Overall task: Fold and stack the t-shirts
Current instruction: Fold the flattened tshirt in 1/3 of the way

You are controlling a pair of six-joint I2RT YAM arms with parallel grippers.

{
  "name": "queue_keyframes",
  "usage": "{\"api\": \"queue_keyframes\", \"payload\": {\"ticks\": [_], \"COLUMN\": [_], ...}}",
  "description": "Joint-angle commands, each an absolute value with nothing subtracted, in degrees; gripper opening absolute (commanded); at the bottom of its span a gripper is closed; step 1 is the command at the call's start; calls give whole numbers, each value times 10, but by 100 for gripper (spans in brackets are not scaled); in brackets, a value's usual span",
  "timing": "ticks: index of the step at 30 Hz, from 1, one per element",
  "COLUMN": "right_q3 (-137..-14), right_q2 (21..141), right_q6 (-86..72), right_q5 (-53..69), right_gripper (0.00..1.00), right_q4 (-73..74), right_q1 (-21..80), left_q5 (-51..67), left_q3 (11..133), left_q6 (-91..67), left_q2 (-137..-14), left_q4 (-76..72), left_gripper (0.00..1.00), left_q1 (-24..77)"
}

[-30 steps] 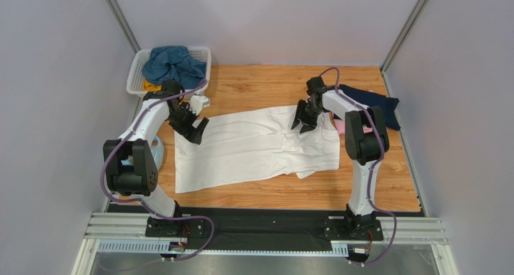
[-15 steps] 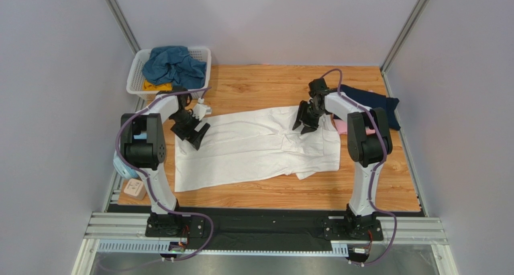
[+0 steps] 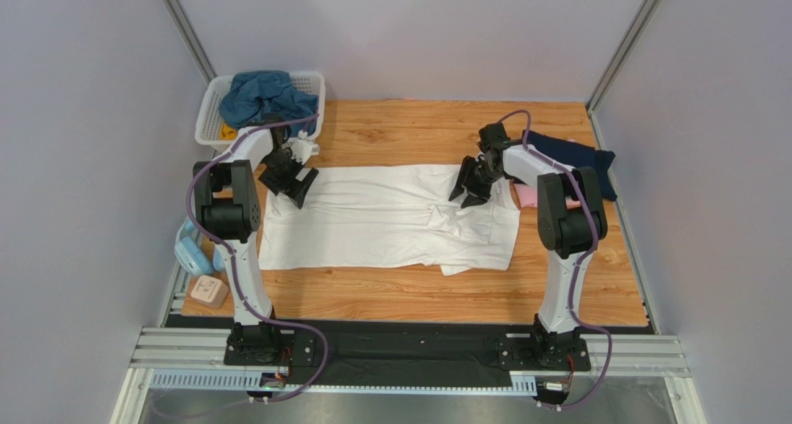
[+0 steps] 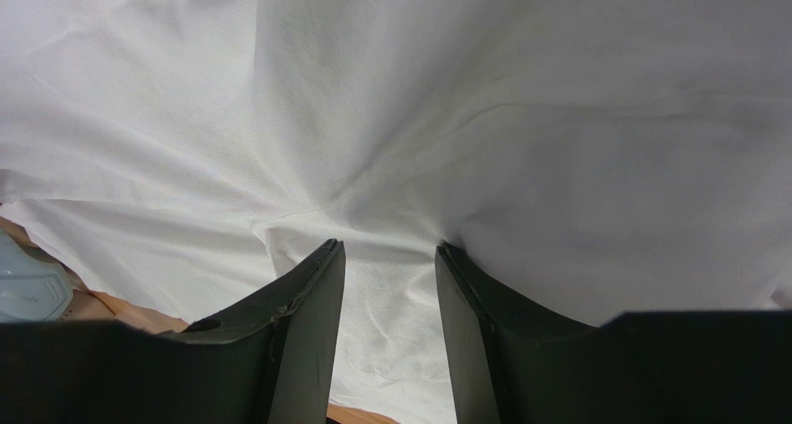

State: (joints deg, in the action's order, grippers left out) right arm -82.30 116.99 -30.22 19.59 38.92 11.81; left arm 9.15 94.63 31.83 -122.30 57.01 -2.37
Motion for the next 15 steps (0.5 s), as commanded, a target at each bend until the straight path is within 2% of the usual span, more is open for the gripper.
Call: {"api": "queue_keyframes", "payload": {"ticks": [1, 5, 9, 13, 15], "right_q3": [-887, -926, -933, -867, -801], "right_q2": [1194, 1147, 1033, 933, 895], "right_q6": [-286, -262, -220, -191, -178], "right_q5": [182, 147, 38, -82, -136], "right_gripper": [48, 49, 54, 62, 62], "right_q4": [402, 435, 478, 497, 504], "right_q1": [113, 120, 167, 249, 314], "left_q5": [75, 102, 125, 160, 170], "left_q3": [965, 915, 860, 795, 767], "left_q6": [317, 320, 333, 344, 350], "left_q2": [-1225, -1135, -1009, -876, -838], "left_q4": [565, 573, 591, 622, 636], "left_gripper": [100, 100, 100, 100, 100], "left_q1": [-35, -34, -33, -30, -27]}}
